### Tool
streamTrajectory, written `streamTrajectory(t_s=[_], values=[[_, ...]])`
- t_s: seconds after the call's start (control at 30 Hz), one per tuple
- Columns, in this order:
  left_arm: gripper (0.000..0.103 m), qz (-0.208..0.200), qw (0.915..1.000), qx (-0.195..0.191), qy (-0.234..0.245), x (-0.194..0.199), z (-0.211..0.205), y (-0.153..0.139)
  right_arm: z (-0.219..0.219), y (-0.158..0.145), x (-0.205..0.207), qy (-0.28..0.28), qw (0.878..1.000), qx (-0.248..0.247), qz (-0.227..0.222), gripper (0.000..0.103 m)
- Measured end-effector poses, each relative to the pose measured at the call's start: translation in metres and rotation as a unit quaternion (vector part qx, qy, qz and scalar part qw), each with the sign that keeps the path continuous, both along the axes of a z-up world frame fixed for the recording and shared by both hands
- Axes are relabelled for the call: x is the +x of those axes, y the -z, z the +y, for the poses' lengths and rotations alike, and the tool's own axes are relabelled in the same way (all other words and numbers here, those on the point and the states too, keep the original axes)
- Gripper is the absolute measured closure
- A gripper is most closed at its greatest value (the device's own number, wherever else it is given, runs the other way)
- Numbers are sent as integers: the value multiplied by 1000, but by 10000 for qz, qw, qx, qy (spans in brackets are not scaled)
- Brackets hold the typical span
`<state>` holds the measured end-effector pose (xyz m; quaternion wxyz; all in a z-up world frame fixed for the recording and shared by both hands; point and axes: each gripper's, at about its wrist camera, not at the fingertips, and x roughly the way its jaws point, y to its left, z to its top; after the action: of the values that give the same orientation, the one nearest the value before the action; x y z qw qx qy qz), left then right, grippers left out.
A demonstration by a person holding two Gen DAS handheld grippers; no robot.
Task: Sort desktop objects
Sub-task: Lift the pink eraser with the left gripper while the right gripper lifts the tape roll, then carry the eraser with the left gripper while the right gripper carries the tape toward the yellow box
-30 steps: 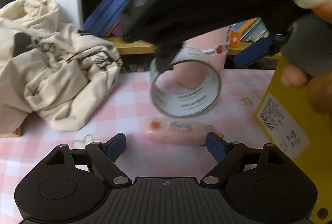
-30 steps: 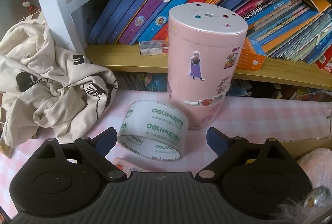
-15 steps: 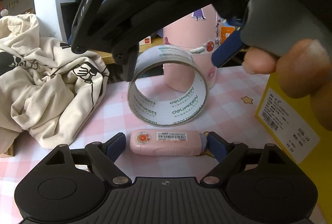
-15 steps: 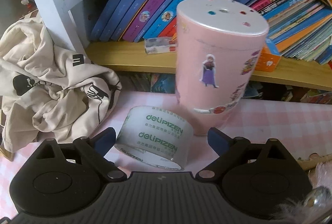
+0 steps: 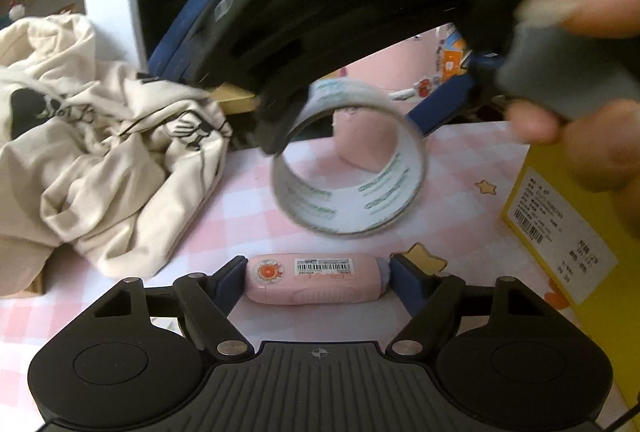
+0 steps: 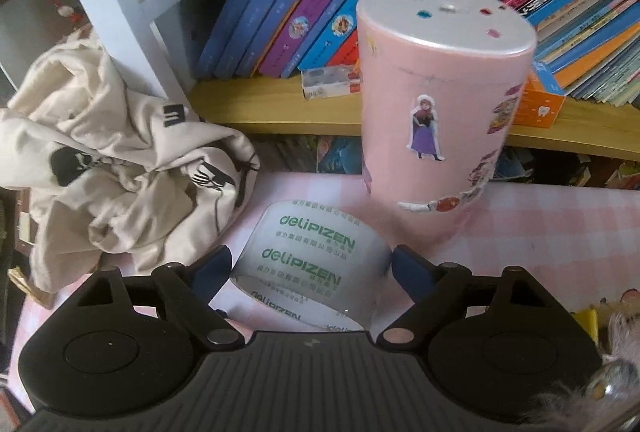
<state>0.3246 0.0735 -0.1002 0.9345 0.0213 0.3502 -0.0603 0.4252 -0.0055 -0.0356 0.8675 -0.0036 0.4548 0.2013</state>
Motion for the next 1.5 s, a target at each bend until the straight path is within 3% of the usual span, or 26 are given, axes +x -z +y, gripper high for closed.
streamTrajectory(t_s=[0.37, 0.83, 1.07, 1.5], values=[[26, -43, 10000, 51, 74, -67, 25, -30, -9, -22, -47, -128, 9999, 86, -62, 18], [26, -127, 9990, -218, -365, -136, 65, -66, -16, -42, -138, -538, 9983, 214, -22, 19], [26, -231, 9986, -318, -351, -178, 65, -82, -33, -49, -188, -738, 9972, 152, -16, 19], [26, -350, 9977, -582, -66, -222, 58, -107, -63, -44, -260, -814, 9966, 5, 126, 21]])
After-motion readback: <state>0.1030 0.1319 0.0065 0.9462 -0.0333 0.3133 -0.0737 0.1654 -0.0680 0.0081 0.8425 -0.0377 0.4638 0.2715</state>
